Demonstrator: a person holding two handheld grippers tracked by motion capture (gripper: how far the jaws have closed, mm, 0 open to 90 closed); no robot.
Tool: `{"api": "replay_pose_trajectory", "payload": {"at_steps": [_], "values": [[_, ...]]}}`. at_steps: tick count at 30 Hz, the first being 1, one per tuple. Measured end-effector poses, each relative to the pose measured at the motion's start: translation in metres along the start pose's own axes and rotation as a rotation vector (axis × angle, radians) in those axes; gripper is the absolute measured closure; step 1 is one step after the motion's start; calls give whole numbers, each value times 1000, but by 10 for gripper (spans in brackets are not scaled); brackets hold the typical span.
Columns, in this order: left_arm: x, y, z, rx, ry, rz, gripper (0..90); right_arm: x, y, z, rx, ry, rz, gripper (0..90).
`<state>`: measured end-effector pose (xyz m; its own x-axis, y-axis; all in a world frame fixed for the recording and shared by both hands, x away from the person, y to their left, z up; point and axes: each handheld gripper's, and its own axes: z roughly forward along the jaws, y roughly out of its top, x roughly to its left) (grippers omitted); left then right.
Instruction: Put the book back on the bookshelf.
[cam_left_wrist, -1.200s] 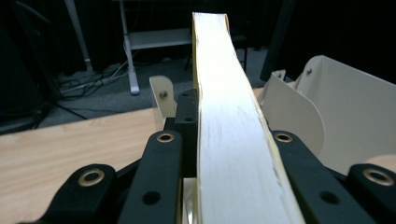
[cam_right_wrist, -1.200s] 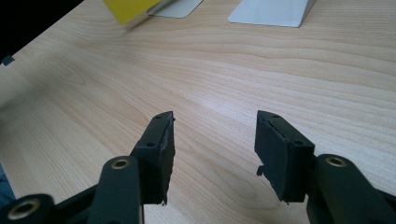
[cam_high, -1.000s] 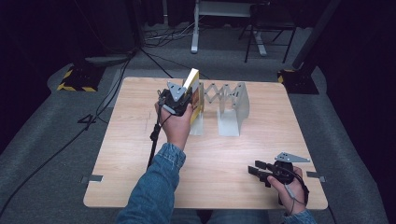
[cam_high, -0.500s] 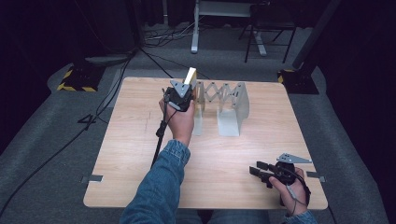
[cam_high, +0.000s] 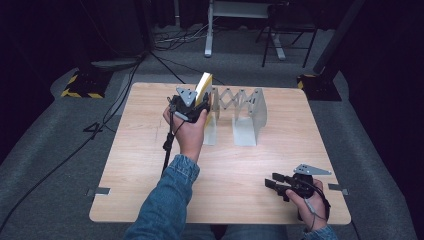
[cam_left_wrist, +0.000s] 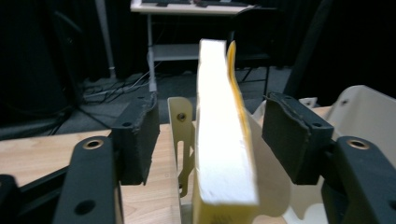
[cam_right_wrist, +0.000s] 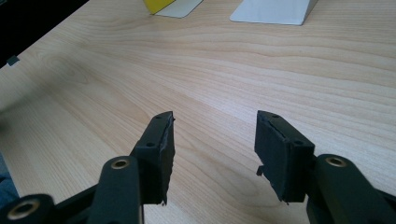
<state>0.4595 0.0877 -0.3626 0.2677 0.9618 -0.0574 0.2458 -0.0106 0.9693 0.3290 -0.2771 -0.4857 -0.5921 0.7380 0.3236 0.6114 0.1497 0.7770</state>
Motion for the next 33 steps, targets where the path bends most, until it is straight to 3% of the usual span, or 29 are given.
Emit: {"api": "replay_pose_trajectory", "payload": {"at_steps": [7,12,20,25,33], "values": [[12,2,-40,-35,-52,2,320,3,3,5,11,11,-7,484],[22,0,-68,-28,-66,8,311,4,5,10,18,11,-16,482],[40,-10,-106,29,-101,53,304,0,11,8,18,-47,-55,470],[62,-30,-125,91,-94,72,299,-7,12,7,26,-82,-55,463],[88,-57,-142,170,-128,100,271,-15,13,7,50,-110,-68,456]]}}
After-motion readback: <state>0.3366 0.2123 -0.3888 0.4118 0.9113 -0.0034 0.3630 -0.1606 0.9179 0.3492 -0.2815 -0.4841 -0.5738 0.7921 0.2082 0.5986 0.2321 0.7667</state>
